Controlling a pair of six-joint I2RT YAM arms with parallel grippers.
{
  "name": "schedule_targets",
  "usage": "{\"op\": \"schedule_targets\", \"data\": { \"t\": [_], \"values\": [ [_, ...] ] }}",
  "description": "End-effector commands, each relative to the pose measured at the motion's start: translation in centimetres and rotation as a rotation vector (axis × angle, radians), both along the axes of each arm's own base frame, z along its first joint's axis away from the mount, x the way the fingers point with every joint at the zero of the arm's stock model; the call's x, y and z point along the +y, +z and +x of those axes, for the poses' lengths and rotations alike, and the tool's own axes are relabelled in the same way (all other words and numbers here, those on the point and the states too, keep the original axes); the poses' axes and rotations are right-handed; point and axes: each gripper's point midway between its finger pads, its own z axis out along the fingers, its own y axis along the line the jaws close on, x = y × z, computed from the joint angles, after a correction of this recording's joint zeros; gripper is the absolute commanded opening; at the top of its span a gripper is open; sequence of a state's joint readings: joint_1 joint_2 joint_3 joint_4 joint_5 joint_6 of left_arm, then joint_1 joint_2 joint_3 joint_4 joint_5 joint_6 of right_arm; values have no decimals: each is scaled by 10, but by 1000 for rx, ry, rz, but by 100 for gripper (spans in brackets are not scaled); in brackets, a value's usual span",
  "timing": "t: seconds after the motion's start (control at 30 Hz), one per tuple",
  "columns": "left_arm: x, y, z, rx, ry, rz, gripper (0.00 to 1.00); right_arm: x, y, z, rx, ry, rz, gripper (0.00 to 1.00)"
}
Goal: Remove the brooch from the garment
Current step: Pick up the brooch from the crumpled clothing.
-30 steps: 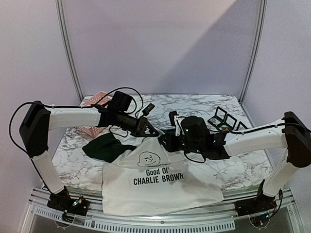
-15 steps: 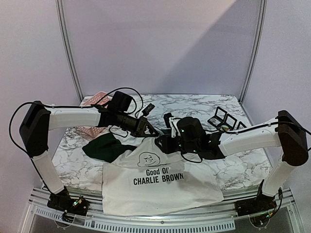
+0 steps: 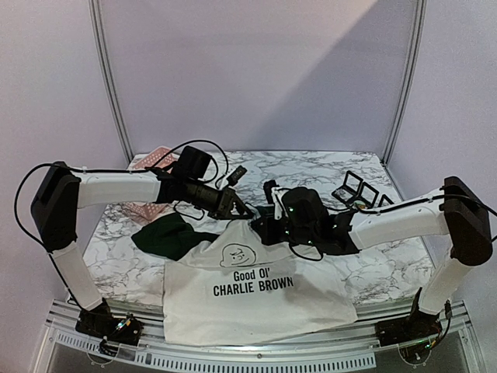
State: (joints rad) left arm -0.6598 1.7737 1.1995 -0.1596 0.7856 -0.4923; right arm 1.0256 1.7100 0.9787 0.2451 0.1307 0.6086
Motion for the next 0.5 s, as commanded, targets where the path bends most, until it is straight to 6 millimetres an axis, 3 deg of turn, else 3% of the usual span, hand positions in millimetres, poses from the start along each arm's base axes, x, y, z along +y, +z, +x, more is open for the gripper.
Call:
{"op": "schedule_targets", "data": {
  "t": [0.0, 0.2, 0.33, 0.47],
  "values": [
    [7, 16, 1, -54, -3, 5, 0, -8, 6, 2, -15, -44, 13, 8],
    [10, 19, 1, -76, -8, 26, 7, -15, 14, 2, -31, -60, 28, 0],
    [11, 19, 1, -82, -8, 39, 17, -14, 13, 0, -28, -52, 27, 0],
    [15, 18, 4, -112, -1, 78, 20, -15, 13, -2, -27, -42, 27, 0]
  ]
}}
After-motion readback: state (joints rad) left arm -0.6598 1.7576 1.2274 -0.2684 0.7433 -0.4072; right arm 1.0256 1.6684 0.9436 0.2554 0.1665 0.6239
